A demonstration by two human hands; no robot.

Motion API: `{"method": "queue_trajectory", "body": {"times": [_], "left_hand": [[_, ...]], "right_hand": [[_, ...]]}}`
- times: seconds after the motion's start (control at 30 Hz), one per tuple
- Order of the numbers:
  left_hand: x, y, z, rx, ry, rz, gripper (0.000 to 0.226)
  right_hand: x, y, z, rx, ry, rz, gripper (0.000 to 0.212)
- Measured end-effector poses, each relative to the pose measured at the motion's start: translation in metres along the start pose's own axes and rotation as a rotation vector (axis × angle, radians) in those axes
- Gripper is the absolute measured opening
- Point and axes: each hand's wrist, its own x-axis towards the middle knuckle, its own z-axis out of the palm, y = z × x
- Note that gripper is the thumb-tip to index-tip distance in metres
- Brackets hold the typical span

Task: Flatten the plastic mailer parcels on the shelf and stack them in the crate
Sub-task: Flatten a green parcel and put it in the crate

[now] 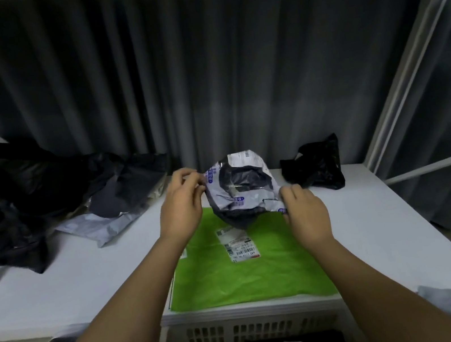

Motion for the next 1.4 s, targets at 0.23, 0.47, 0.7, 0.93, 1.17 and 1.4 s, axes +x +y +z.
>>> {"method": "queue_trajectory", "body": {"times": [0.23,0.47,0.7,0.93,1.17,1.4], "left_hand": [[-0.011,-0.004,0.016,0.062,-0.075,-0.115,0.015],[-0.031,0.014,0.030,-0.458,-0.404,-0.518,0.035],[-0.044,0.011,0.036,-0.453,-0.267,-0.393,0.055],[-0.084,-0.024,0.037,-0.168,-0.596,-0.591,0.028],[-0.062,0.006,0.042,0.024,-0.213,-0.433,0.017],[-0.028,0.021,0.085,0.266,-0.635,-0.203,0.050]], "right_hand": [[-0.010,0.016,0.015,-0.092,0.084,-0.011,0.051],[-0.026,0.017,0.027,-0.078,0.243,-0.104,0.025],[-0.056,0.011,0.039,-0.030,0.159,-0.265,0.028],[-0.099,0.007,0.034,0.390,-0.319,-0.308,0.031],[-0.048,-0.021,0.024,0.558,-0.034,0.136,0.053],[-0.025,-0.043,0.052,0.457,-0.476,0.106,0.057]]}}
